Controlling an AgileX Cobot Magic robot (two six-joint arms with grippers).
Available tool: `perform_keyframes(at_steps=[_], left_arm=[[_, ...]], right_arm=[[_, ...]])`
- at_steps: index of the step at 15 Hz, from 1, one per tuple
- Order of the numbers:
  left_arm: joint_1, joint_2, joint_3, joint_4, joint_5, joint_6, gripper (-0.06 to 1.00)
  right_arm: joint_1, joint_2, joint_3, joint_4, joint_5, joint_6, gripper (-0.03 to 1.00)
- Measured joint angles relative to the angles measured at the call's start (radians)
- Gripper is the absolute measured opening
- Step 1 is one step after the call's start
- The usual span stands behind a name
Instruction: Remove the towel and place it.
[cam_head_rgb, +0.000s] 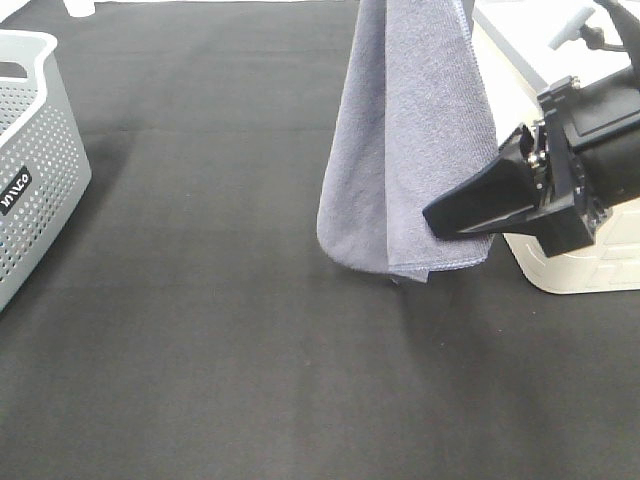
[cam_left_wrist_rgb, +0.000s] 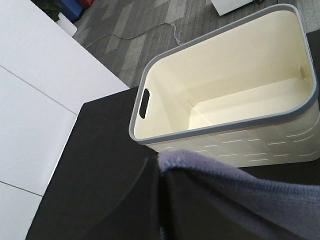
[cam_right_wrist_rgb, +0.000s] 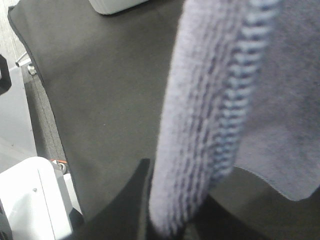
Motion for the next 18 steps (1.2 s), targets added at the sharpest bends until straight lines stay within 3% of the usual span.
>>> perform_keyframes(at_steps=[3, 5, 8, 11, 15, 18], left_arm=[[0.0, 0.0, 0.0, 0.031, 0.058, -0.017, 0.0], [0.0, 0.0, 0.0, 0.113, 0.135, -0.019, 0.0], [0.0, 0.0, 0.0, 0.292, 0.273, -0.11, 0.0], [0.0, 0.0, 0.0, 0.412, 0.295, -0.231, 0.0], [0.0, 0.001, 0.0, 0.476, 0.348, -0.52, 0.0], [0.0, 0.018, 0.0, 0.63, 0.38, -0.789, 0.0]], right_arm=[[0.0, -0.024, -0.003, -0.004, -0.008, 0.035, 0.0], [0.0, -0.026, -0.025, -0.034, -0.006, 0.114, 0.0], [0.0, -0.014, -0.125, -0.207, 0.06, 0.297, 0.0], [0.0, 0.063, -0.303, -0.359, 0.174, 0.507, 0.0], [0.0, 0.25, -0.602, -0.452, 0.307, 0.824, 0.0], [0.0, 0.412, -0.845, -0.545, 0.381, 0.93, 0.0]])
